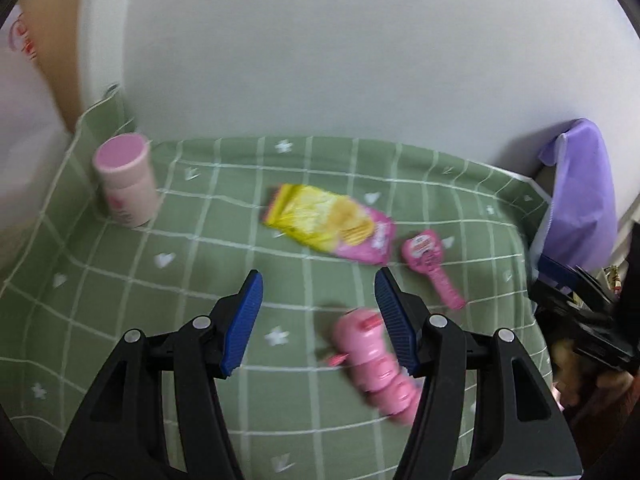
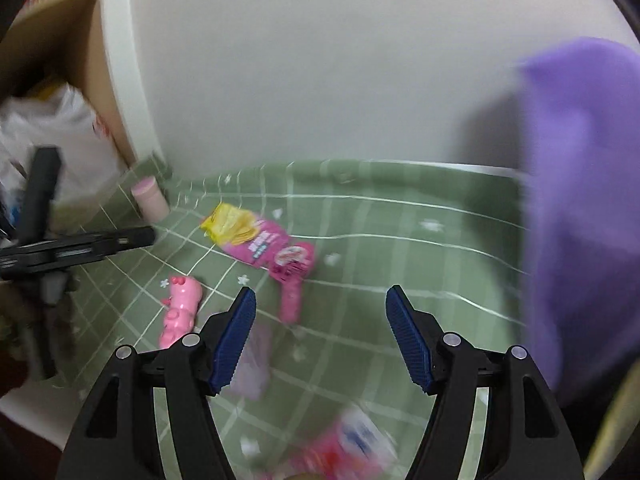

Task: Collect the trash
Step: 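Grasp the yellow-pink chip bag with the left gripper while the right grasps the pink lollipop wrapper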

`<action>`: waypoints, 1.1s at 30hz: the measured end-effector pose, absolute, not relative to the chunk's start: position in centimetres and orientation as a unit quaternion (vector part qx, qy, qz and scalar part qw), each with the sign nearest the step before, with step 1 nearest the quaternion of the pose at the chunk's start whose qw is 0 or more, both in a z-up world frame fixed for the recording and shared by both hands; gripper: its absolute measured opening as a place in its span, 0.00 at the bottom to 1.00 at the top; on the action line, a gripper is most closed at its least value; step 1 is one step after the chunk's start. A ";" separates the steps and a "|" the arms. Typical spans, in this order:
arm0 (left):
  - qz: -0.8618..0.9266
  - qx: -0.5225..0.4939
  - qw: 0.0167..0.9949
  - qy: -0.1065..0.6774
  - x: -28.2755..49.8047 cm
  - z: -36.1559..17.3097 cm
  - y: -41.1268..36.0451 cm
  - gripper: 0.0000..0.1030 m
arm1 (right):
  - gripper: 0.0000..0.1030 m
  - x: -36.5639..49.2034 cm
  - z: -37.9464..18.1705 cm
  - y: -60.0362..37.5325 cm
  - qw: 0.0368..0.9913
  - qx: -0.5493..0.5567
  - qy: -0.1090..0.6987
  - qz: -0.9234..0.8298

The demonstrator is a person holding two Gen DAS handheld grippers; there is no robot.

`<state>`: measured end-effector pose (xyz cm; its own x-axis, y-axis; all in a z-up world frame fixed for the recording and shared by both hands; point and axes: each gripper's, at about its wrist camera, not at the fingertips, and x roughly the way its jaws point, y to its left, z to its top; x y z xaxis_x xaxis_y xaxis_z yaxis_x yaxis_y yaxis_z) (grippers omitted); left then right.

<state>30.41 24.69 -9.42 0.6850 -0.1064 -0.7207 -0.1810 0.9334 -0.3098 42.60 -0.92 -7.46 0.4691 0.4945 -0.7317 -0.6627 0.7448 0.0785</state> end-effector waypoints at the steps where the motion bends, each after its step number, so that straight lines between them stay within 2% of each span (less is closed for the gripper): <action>1: 0.022 -0.181 0.898 0.399 30.2 -9.5 25.0 0.54 | 0.62 43.1 -8.3 0.3 0.842 -0.114 0.393 0.351; 7: 0.033 -0.172 0.900 0.399 29.8 -9.7 27.3 0.54 | 0.61 45.7 -13.3 6.0 0.807 -0.187 0.437 0.351; 9: 0.024 -0.168 0.902 0.397 30.6 -9.7 27.6 0.54 | 0.46 46.7 -13.9 6.0 0.799 -0.177 0.460 0.345; 11: 0.012 -0.152 0.905 0.396 31.8 -9.8 27.5 0.54 | 0.22 47.5 -13.8 5.5 0.791 -0.149 0.480 0.349; 12: 0.002 -0.145 0.906 0.397 32.7 -9.9 27.3 0.54 | 0.18 47.6 -13.6 5.3 0.792 -0.141 0.482 0.348; 16: -0.056 -0.128 0.902 0.409 37.1 -10.9 26.4 0.54 | 0.18 46.9 -11.2 3.1 0.808 -0.129 0.460 0.344; 20: -0.040 -0.100 0.901 0.421 41.3 -12.1 26.5 0.54 | 0.18 45.8 -8.0 -0.9 0.827 -0.117 0.441 0.329; 25: -0.042 -0.115 0.889 0.441 44.4 -13.5 27.1 0.54 | 0.18 44.6 -5.8 -6.2 0.848 -0.090 0.430 0.296; 33: -0.142 -0.149 0.845 0.493 41.1 -14.0 24.6 0.54 | 0.18 42.8 -6.0 -10.6 0.854 -0.058 0.438 0.274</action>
<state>41.12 24.56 -13.99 0.4730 -0.3865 -0.7917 0.0924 0.9154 -0.3917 42.82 -10.64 -6.03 0.4664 0.4176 -0.7798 -0.5186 0.8432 0.1414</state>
